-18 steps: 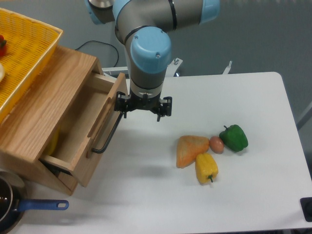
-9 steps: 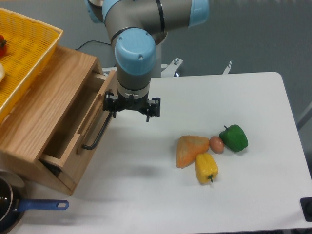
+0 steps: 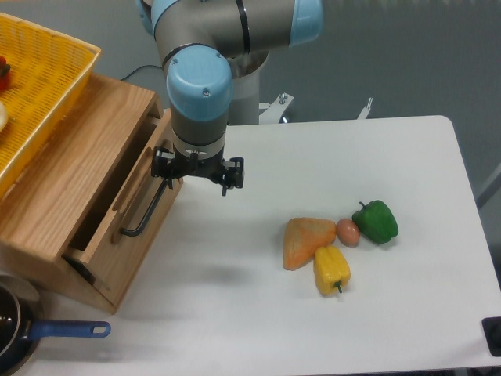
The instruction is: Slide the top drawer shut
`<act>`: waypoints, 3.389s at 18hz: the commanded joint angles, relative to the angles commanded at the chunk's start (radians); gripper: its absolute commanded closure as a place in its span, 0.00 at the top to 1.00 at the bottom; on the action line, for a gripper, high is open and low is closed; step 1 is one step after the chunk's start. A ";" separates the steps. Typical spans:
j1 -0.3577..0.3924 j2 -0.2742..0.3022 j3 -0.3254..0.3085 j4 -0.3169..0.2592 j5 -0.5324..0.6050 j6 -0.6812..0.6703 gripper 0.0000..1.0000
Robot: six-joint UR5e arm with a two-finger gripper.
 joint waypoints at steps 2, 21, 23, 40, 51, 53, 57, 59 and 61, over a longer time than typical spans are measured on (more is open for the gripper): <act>-0.002 0.003 -0.003 0.000 0.000 0.000 1.00; -0.040 0.009 -0.005 0.000 0.000 -0.025 1.00; -0.040 0.009 -0.005 0.000 0.000 -0.025 1.00; 0.084 0.015 -0.005 -0.006 0.011 0.135 1.00; 0.244 0.051 -0.032 0.003 0.130 0.657 1.00; 0.291 0.055 -0.032 0.003 0.133 0.788 1.00; 0.380 0.063 -0.035 0.005 0.132 0.968 1.00; 0.435 0.063 -0.037 0.003 0.126 1.044 1.00; 0.485 0.063 -0.037 -0.003 0.135 1.139 1.00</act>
